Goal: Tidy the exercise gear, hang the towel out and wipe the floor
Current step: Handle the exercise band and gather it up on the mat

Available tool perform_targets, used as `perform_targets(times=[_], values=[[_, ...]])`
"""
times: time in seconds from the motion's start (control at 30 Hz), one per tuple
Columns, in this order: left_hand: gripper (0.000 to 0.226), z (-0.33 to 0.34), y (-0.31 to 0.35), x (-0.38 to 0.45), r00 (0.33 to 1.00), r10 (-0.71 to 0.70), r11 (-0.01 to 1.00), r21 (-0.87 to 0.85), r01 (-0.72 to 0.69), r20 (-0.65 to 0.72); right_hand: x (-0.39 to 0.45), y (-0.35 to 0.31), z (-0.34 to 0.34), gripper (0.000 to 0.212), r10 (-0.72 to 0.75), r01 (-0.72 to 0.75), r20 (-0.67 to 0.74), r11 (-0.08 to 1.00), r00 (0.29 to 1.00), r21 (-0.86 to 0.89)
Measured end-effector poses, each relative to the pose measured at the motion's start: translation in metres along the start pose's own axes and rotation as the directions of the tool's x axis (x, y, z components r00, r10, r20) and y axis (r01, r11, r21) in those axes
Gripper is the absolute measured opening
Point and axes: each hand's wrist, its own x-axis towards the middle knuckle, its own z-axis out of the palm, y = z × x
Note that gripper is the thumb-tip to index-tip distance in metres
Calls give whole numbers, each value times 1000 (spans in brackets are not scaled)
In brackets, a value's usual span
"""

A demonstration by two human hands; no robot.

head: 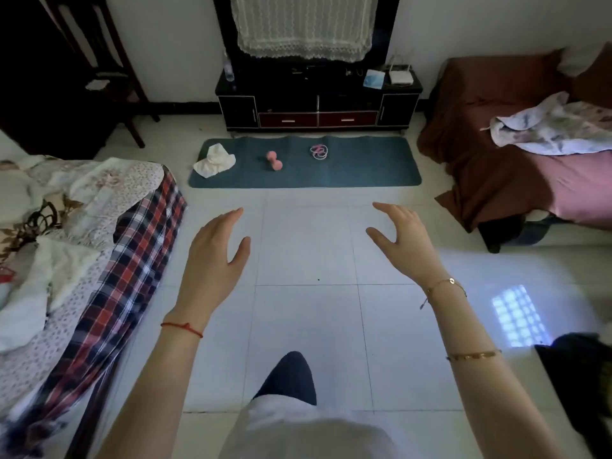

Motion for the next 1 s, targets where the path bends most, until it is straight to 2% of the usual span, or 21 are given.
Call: perform_targets(times=[0.3, 0.53, 0.7, 1.0], values=[[49, 49, -35, 97, 998, -54, 998, 37, 53, 28, 102, 36, 21, 49, 60, -59, 32, 998, 998, -36], [51, 73, -67, 237, 998, -55, 998, 21, 55, 39, 236, 46, 29, 50, 88, -87, 40, 996, 995, -32], [50, 86, -85, 338, 999, -3, 999, 52, 1, 36, 329, 54, 36, 50, 78, -78, 14, 996, 997, -41], [50, 125, -118, 478, 998, -17, 999, 51, 13, 66, 475, 91, 63, 51, 132, -132, 42, 991, 990, -5]])
